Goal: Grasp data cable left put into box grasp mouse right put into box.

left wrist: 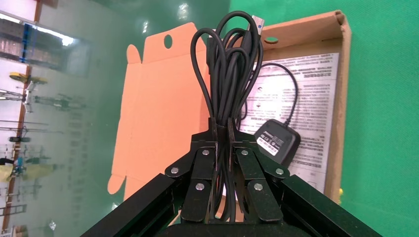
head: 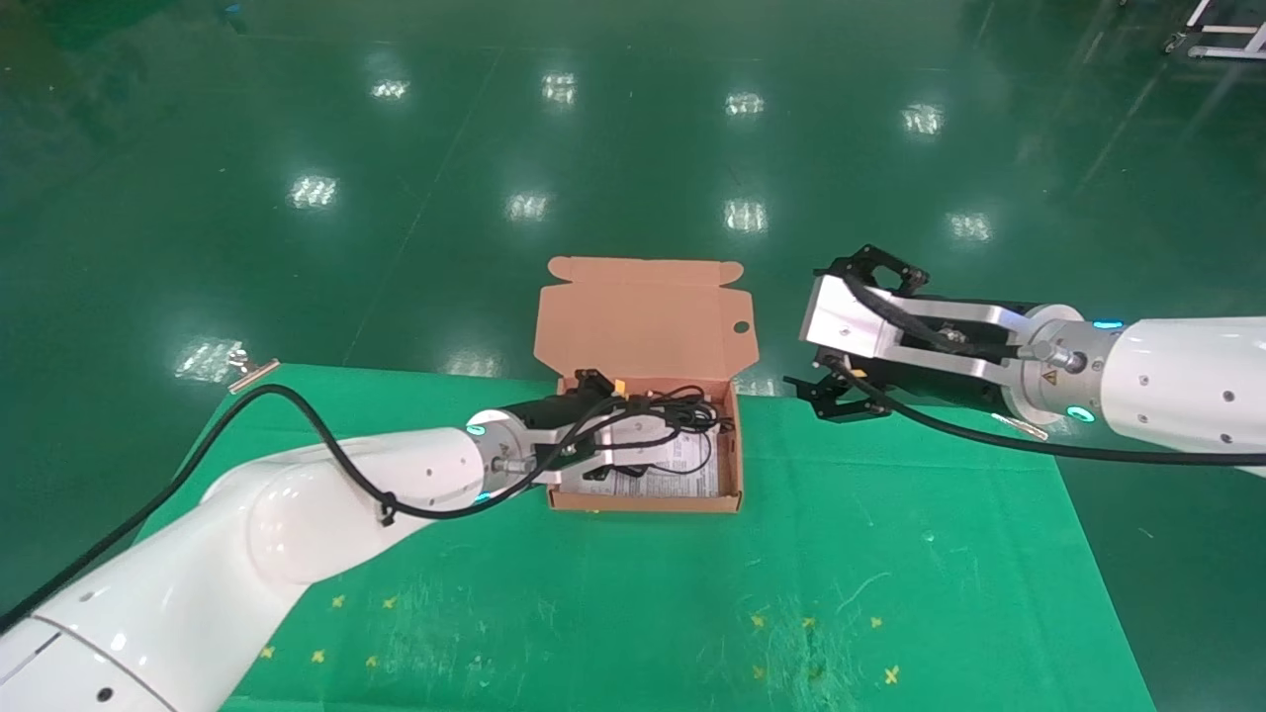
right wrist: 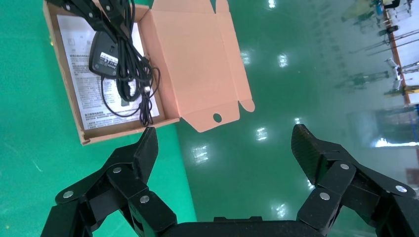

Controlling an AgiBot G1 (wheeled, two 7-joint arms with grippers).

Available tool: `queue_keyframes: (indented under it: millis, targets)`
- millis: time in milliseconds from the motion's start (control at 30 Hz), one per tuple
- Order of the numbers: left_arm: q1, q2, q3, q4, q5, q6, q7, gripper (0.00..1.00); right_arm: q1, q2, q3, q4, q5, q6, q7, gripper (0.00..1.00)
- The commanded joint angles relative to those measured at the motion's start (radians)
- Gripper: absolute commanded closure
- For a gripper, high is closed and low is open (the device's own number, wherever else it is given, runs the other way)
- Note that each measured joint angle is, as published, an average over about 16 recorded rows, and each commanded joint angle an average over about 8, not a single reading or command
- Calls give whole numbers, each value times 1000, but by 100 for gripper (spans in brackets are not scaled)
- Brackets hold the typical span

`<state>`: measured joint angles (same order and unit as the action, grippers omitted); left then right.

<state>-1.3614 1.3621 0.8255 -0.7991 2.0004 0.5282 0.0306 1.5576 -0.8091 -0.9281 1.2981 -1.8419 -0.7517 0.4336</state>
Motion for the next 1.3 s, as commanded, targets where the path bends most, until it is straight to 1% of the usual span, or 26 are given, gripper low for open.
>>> queue_keyframes:
  millis: [33, 467, 700, 900, 1067, 1300]
  targets:
    - [-2, 5, 12, 16, -7, -15, -6, 0, -1, 13, -5, 36, -30, -5, 28, 0]
    - [-8, -15, 7, -13, -17, -6, -10, 0, 4, 2, -3, 14, -20, -2, 13, 0]
    - [-57, -36, -17, -37, -36, -40, -54, 0, 57, -15, 0, 4, -45, -10, -18, 0]
    - [-71, -47, -31, -39, -43, -61, -72, 0, 92, -26, 3, 6, -57, -48, -24, 0]
    - [-55, -82, -57, -57, -104, -15, -82, 0, 72, -19, 35, 9, -6, -88, -31, 0]
    - [-13, -163, -117, -109, -246, 104, -99, 0, 4, 8, 110, 6, 130, -168, -57, 0]
